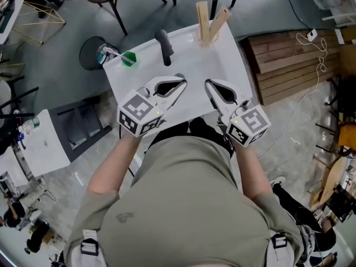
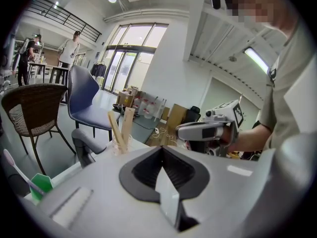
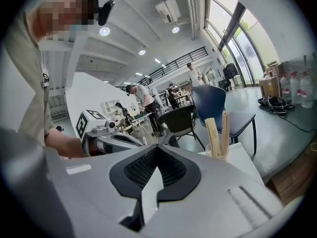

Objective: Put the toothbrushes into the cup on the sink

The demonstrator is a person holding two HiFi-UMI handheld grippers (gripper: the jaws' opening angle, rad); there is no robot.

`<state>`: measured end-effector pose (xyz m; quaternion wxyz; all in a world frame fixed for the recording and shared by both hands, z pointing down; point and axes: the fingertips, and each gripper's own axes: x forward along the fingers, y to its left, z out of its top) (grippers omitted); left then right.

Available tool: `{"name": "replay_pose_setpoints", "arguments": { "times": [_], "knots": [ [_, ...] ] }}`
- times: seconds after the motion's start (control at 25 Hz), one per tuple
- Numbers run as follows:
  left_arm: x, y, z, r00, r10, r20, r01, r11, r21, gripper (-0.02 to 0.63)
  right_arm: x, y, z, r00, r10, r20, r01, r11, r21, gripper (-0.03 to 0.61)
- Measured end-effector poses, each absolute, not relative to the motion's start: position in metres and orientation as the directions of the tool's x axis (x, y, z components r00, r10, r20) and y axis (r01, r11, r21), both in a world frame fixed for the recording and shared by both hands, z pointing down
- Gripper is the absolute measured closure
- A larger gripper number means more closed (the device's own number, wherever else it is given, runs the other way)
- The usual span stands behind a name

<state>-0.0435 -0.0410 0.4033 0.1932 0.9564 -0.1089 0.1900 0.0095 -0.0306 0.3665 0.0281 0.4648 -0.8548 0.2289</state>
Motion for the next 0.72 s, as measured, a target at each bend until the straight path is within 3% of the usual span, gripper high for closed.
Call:
{"name": "replay_pose_setpoints", "arguments": {
  "times": [0.72],
  "knots": [
    [-0.034, -0.034, 0.404, 0.903, -0.140, 0.405, -0.289, -0.897, 0.334, 0.607, 0.019, -0.023, 0.377, -0.564, -0.779, 0.272, -0.808, 0.453, -0.378, 0.569]
  ]
}}
